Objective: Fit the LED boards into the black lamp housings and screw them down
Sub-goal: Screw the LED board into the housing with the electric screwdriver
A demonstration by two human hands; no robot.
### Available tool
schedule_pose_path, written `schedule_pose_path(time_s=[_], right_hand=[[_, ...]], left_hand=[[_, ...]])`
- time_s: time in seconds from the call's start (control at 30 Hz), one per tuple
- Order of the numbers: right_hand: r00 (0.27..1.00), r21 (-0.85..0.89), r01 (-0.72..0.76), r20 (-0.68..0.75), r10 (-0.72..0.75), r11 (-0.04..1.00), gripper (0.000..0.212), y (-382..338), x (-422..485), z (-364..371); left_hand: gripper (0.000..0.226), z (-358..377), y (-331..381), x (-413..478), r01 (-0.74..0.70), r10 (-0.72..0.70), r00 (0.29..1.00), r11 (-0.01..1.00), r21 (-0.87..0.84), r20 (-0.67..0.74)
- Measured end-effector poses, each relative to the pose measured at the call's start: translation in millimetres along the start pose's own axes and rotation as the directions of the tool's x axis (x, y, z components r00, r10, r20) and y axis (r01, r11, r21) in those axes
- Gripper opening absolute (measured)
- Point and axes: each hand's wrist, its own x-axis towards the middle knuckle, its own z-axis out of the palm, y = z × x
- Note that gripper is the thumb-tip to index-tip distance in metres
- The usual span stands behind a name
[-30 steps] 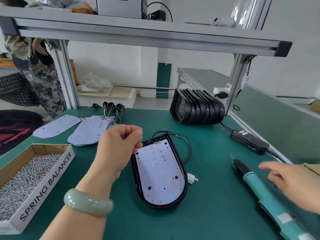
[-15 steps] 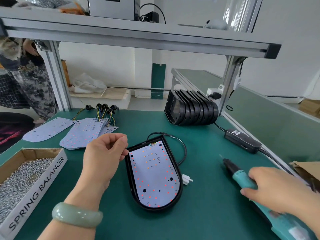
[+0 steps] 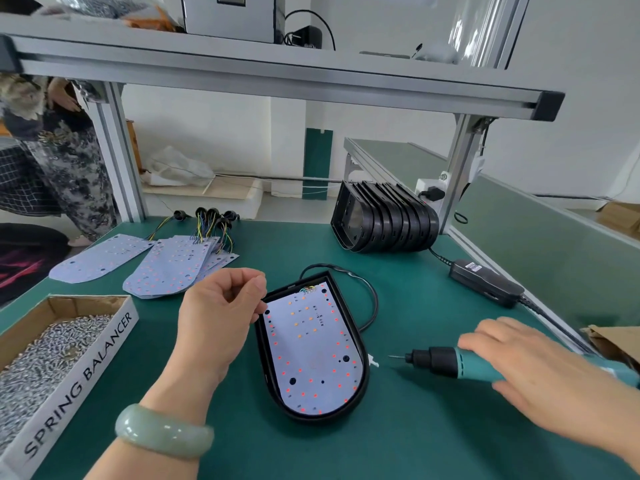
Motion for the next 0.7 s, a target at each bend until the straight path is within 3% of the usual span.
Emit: schedule_pose_path(time_s=[0.07, 0.13, 0.2, 0.23, 0.27, 0.33, 0.4, 0.57, 0.67, 0.7], right_hand=[[0.997, -0.065, -0.023, -0.077, 0.018, 0.998, 0.049, -0.4, 0.9, -11.0], [0.962, -0.029, -0.156, -0.232, 0.145, 0.987, 0.052, -2.9, 2.0, -23.4], [0.883, 0.05, -0.289, -0.372, 0.287, 0.956, 0.051, -4.1, 4.6, -39.1], [0.847, 0.076, -0.285, -0.446, 0.288, 0.956, 0.054, -3.9, 6.2, -49.1], [0.822, 0.075, -0.242, -0.514, 0.245, 0.967, 0.059, -2.6, 8.1, -59.8], [0.808, -0.076, -0.066, -0.59, 0.008, 0.995, 0.061, 4.2, 14.3, -78.7], [0.832, -0.209, 0.131, -0.508, -0.222, 0.969, 0.058, 10.0, 24.0, -94.5], [0.844, -0.205, 0.325, -0.379, -0.381, 0.923, 0.065, 9.4, 43.5, -85.3], [0.8, -0.159, 0.53, -0.232, -0.553, 0.833, 0.023, 7.3, 44.0, -57.1], [0.78, -0.16, 0.565, -0.217, -0.587, 0.809, 0.024, 9.2, 43.7, -47.5]], left_hand=[[0.017, 0.5, 0.9, -0.6, 0.003, -0.003, 1.0, 1.0, -0.001, 0.002], [0.017, 0.8, 1.9, -1.1, -0.003, 0.003, 1.0, 1.0, -0.003, -0.003], [0.017, 1.4, 2.4, -1.6, -0.01, 0.01, 1.0, 1.0, -0.004, -0.001], [0.017, 1.9, 2.5, -1.9, -0.012, 0.012, 1.0, 1.0, -0.001, 0.002], [0.017, 2.2, 2.5, -2.2, -0.015, 0.015, 1.0, 1.0, 0.005, 0.007], [0.018, 3.0, 2.4, -2.6, -0.023, 0.022, 1.0, 1.0, 0.022, 0.022], [0.018, 2.7, 2.2, -2.4, -0.027, 0.026, 0.999, 0.999, 0.032, 0.029], [0.021, -1.4, 3.2, -1.1, -0.038, 0.038, 0.999, 0.999, -0.004, 0.011], [0.022, -0.9, 5.2, -1.9, -0.053, 0.053, 0.999, 0.998, -0.015, 0.002], [0.022, -0.2, 5.5, -2.3, -0.056, 0.056, 0.998, 0.998, -0.016, 0.003]])
